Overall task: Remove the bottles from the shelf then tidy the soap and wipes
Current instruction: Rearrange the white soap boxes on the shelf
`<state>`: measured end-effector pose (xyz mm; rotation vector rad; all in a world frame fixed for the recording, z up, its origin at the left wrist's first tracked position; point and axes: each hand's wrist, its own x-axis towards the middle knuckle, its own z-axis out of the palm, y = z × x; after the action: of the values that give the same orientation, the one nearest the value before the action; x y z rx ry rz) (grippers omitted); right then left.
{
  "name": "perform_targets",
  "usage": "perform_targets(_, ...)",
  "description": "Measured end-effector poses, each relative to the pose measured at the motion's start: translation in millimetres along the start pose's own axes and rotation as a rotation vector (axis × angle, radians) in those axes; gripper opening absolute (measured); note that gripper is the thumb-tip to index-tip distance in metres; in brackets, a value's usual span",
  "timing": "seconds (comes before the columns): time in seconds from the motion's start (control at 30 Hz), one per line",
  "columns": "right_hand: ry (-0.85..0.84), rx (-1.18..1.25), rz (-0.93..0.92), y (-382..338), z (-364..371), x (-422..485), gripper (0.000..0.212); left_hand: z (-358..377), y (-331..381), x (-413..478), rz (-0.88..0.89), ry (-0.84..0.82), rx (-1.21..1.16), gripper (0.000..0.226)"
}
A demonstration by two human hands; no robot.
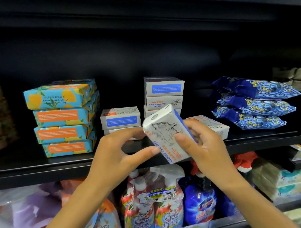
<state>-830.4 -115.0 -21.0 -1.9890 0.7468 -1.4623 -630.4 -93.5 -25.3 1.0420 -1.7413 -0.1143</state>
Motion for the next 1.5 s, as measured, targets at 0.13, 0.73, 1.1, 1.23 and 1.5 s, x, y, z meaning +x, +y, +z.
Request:
perform_targets(0.13, -0.038, 0.112, 0.116, -1.2, 9.3, -0.6, 0.031, 6.3, 15.6, 4.2, -0.127, -0.019, -0.247, 0.033)
perform_targets(0.73, -0.043, 0.427, 0.297, -8.1, 20.2, 2.0, 0.039, 1.0, 20.8, 8.6, -0.166, 0.025, -0.322, 0.047)
perform_targets(1.1, 0.049, 0.443, 0.197, -9.6, 10.3, 7.0, 0.045, 1.5, 19.0, 4.4, -0.204, 0.014, -0.484, 0.023)
perform_targets(1.23, 0.012, 0.298, 0.111, -14.7, -1.3, 7.4, 0.051, -1.0, 19.4, 6.2, -0.208, 0.088, -0.571, 0.031)
perform_targets(1.5, -0.062, 0.194, 0.115, -11.2, -2.4, -2.3, 0.049, 5.3, 29.1, 10.5, -0.155, 0.106, -0.628, 0.041)
